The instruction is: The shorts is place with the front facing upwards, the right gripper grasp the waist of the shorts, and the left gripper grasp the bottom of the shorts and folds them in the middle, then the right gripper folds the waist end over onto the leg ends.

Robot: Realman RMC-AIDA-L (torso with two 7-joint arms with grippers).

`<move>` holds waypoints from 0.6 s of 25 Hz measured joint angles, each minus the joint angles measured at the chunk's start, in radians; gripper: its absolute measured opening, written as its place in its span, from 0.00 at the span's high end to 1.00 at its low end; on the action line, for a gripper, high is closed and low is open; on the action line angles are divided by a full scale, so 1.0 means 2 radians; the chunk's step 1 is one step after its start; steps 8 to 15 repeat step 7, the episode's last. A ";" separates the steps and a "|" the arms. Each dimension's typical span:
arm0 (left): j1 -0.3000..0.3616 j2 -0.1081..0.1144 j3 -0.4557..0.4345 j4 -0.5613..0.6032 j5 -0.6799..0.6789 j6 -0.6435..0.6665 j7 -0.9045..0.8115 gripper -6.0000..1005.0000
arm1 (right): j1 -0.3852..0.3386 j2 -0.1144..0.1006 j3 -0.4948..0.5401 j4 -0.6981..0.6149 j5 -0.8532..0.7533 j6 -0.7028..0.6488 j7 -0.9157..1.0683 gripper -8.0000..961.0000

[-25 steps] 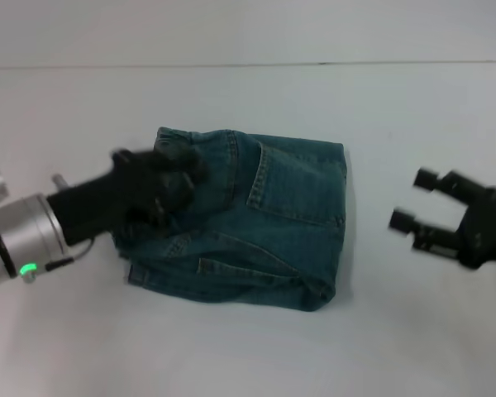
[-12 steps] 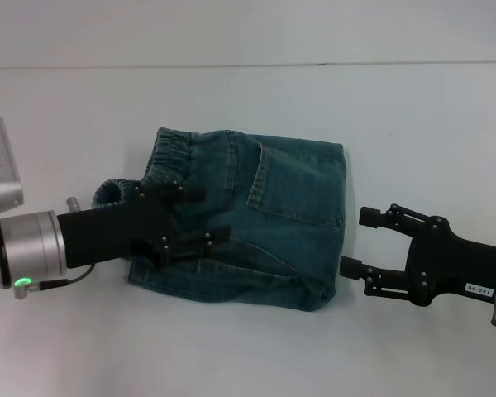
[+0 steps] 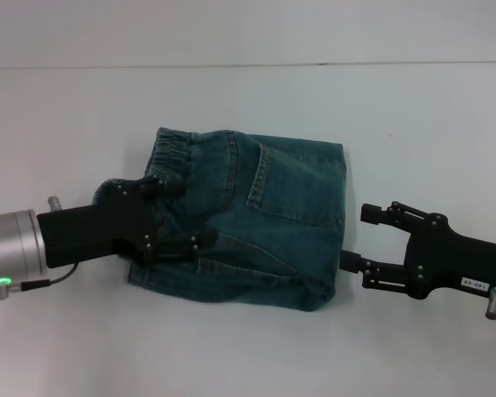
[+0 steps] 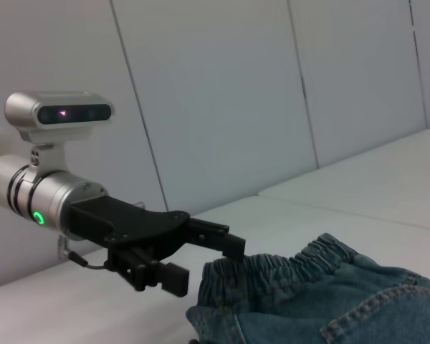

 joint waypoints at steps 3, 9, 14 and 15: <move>0.000 0.000 0.000 0.006 0.014 -0.001 -0.008 0.06 | 0.002 0.000 0.000 0.004 0.000 0.006 0.000 0.06; 0.003 -0.002 -0.004 0.009 0.017 -0.003 -0.010 0.06 | 0.002 0.000 -0.001 0.004 -0.001 0.009 0.000 0.06; 0.003 -0.002 -0.004 0.009 0.017 -0.003 -0.010 0.06 | 0.002 0.000 -0.001 0.004 -0.001 0.009 0.000 0.06; 0.003 -0.002 -0.004 0.009 0.017 -0.003 -0.010 0.06 | 0.002 0.000 -0.001 0.004 -0.001 0.009 0.000 0.06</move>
